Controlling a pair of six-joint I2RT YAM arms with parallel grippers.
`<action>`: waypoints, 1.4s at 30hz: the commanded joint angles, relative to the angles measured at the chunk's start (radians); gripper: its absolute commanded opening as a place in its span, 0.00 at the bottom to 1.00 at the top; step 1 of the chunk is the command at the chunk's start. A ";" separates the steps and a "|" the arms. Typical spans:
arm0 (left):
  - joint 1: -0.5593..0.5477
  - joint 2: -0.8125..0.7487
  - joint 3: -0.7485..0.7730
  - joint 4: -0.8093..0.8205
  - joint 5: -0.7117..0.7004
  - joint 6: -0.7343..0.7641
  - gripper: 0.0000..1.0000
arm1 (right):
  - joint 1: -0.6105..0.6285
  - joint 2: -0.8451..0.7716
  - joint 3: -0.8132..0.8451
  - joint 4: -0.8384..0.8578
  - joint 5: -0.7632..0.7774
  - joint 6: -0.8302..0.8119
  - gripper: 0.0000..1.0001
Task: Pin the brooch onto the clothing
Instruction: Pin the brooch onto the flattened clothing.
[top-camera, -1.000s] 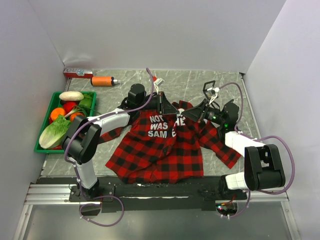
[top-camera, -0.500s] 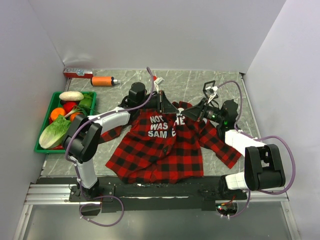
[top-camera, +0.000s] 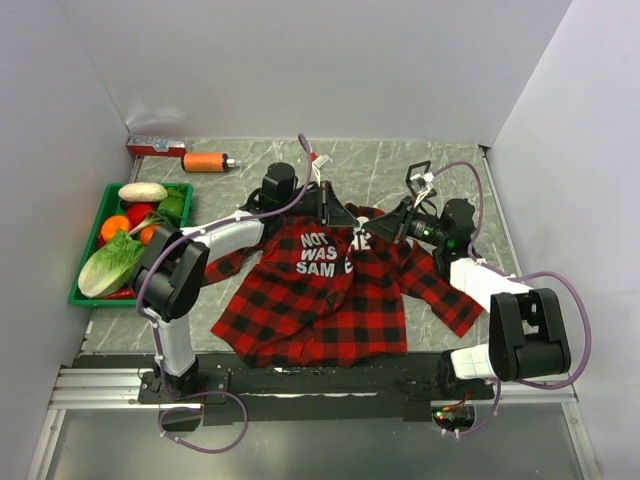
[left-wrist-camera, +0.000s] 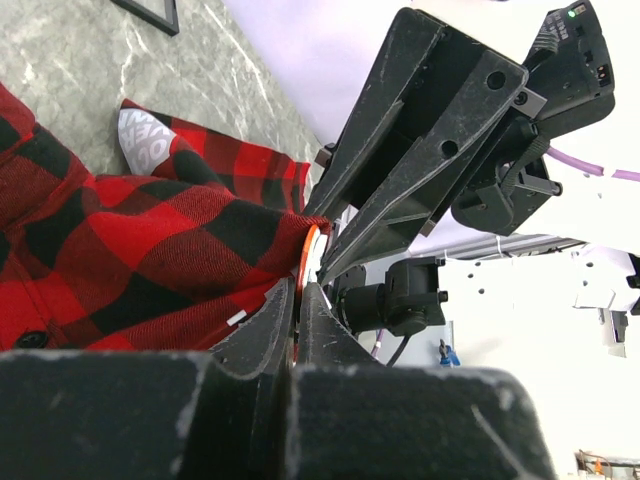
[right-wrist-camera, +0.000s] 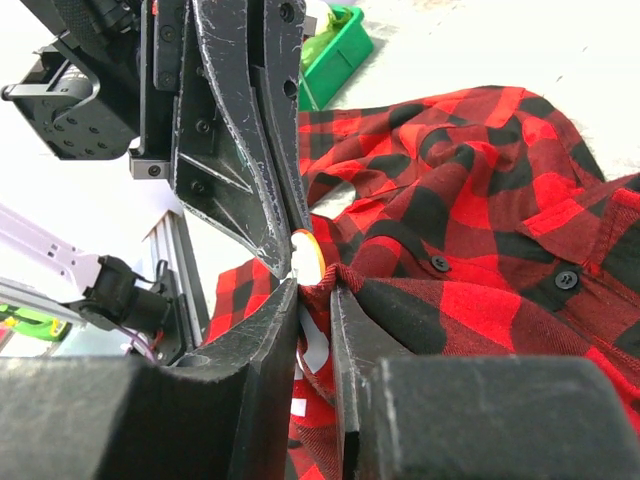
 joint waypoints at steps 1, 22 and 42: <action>-0.055 0.004 0.067 0.046 0.053 -0.017 0.01 | 0.061 0.004 0.056 0.005 -0.043 -0.039 0.24; -0.076 -0.021 0.104 -0.047 0.040 0.067 0.01 | 0.087 0.041 0.140 -0.206 -0.003 -0.122 0.21; -0.076 0.025 0.150 -0.070 0.046 0.057 0.01 | 0.127 0.038 0.171 -0.346 0.020 -0.228 0.23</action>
